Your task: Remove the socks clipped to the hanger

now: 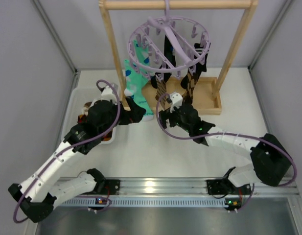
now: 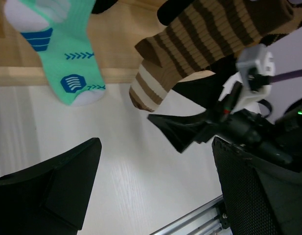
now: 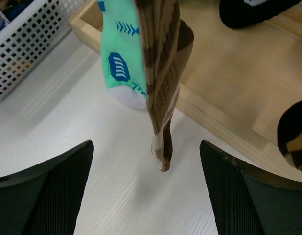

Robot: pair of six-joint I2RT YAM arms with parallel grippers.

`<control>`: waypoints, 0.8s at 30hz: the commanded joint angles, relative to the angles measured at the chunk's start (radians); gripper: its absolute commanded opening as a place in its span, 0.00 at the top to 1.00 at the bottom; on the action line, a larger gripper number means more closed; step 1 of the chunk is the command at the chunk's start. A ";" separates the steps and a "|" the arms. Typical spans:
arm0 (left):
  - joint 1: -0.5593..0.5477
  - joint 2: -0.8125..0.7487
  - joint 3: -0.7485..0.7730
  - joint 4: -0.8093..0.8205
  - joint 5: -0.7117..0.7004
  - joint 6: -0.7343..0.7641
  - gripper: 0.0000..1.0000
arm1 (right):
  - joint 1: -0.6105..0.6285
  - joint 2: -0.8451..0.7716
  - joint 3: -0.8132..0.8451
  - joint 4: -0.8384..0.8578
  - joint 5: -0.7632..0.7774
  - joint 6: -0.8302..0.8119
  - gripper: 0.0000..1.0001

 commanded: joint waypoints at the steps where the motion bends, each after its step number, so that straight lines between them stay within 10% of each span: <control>1: -0.133 0.043 0.063 0.048 -0.195 0.005 0.01 | 0.011 0.077 -0.026 0.255 0.029 -0.029 0.15; 8: -0.215 0.092 0.165 0.048 -0.306 0.047 0.01 | 0.011 0.230 -0.098 0.580 0.080 -0.054 0.25; 17: -0.224 0.081 0.270 0.045 -0.390 0.158 0.01 | 0.024 0.227 -0.187 0.745 0.078 -0.023 0.89; 24: -0.226 0.247 0.457 0.039 -0.257 0.237 0.02 | 0.102 0.149 -0.221 0.714 0.229 -0.038 1.00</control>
